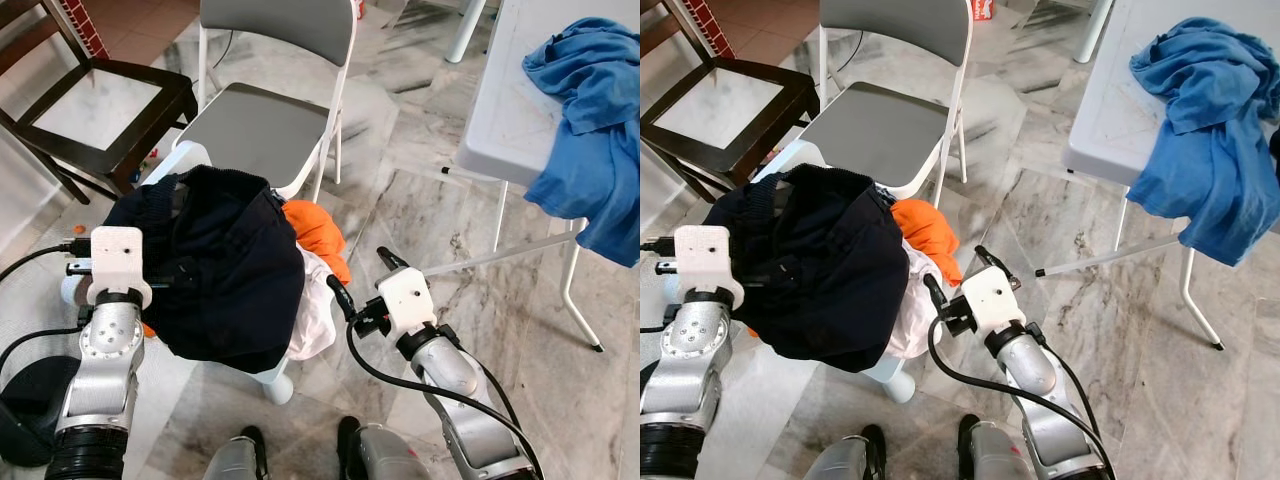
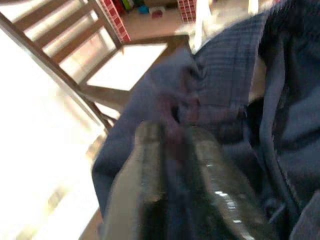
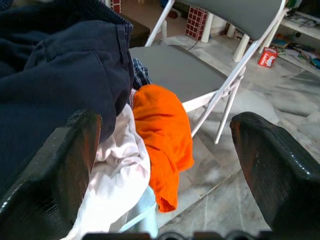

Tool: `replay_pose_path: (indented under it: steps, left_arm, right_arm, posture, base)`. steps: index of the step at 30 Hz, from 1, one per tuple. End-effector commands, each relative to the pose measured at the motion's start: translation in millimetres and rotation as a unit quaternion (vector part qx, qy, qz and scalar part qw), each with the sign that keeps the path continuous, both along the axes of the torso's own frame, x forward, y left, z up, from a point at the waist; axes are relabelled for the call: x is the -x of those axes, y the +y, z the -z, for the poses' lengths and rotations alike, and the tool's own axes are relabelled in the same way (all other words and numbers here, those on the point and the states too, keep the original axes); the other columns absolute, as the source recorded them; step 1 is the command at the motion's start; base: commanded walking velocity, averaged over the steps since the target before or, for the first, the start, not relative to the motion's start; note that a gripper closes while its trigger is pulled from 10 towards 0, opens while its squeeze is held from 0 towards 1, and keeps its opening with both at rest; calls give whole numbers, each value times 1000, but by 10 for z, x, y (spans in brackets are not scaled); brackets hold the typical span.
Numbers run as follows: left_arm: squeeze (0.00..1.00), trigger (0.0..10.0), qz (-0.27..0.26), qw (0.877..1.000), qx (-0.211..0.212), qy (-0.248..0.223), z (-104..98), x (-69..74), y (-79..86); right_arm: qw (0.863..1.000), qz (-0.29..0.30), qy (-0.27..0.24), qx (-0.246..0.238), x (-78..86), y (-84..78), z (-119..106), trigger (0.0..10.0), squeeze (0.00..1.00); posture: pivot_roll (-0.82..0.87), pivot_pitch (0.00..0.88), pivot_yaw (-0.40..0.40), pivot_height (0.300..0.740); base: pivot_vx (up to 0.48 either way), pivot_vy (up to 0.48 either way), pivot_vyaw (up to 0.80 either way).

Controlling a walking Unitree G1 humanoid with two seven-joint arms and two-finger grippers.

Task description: Hang hanger

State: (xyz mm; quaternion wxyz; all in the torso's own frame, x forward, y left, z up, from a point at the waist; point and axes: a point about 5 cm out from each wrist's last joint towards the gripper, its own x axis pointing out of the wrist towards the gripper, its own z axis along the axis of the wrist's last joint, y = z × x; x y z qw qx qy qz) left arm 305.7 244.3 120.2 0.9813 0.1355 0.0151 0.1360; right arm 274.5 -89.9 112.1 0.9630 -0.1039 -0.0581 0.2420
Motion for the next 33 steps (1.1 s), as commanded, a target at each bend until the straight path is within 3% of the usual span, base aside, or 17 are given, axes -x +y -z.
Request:
replay_pose_path:
  steps: [1, 3, 7, 8, 9, 17, 18, 19, 20, 33]
  left_arm:
    - [1000, 10000, -7, 1000, -6, 26, 82, 8, 50]
    - [1000, 10000, -1, 1000, 0, 26, 90, -6, 34]
    - [1000, 10000, 6, 997, 24, 76, 255, -77, 8]
    - [835, 10000, 7, 996, 25, 82, 272, -85, 10]
    - [0, 10000, 8, 995, 35, 92, 307, -94, 9]
    - [0, 10000, 34, 986, 92, 135, 480, -131, -114]
    - [0, 3020, 37, 985, 94, 138, 497, -129, -135]
    - [0, 3020, 37, 985, 95, 140, 511, -126, -145]
    - [0, 0, 46, 983, 101, 146, 540, -121, -181]
    - [0, 0, 103, 969, 158, 162, 665, -61, -511]
  right_arm:
    - [1000, -2, 5, 1, 28, 1, 42, 10000, 0]
    - [1000, -2, 5, 1, 34, 4, 44, 10000, 0]
    - [1000, -1, 5, 1, 32, 10, 47, 10000, 0]
    - [1000, -1, 5, 1, 31, 11, 46, 10000, 0]
    - [1000, -1, 4, 1, 30, 14, 42, 10000, 0]
    - [1000, -2, 1, 2, 25, 17, 36, 10000, 0]
    - [1000, -2, 2, 3, 25, 15, 36, 10000, 0]
    - [1000, -2, 2, 3, 28, 17, 38, 10000, 0]
    - [1000, -2, 1, 3, 31, 20, 39, 10000, 0]
    - [1000, 1, 2, 4, 38, 28, 50, 10000, 0]
  posture:
    - [-28, 262, -24, 740]
    - [-28, 262, -24, 740]
    - [-32, 258, -23, 740]
    - [-32, 258, -23, 740]
    - [-33, 258, -22, 740]
    - [-34, 255, -21, 740]
    - [-34, 255, -21, 740]
    - [-36, 256, -19, 740]
    - [-36, 256, -19, 740]
    - [-35, 259, -13, 740]
  base:
    - [0, 0, 0]
    - [0, 0, 0]
    - [0, 0, 0]
    - [0, 0, 0]
    - [0, 0, 0]
    - [0, 0, 0]
    - [0, 0, 0]
    - [0, 0, 0]
    - [0, 0, 0]
    - [0, 0, 0]
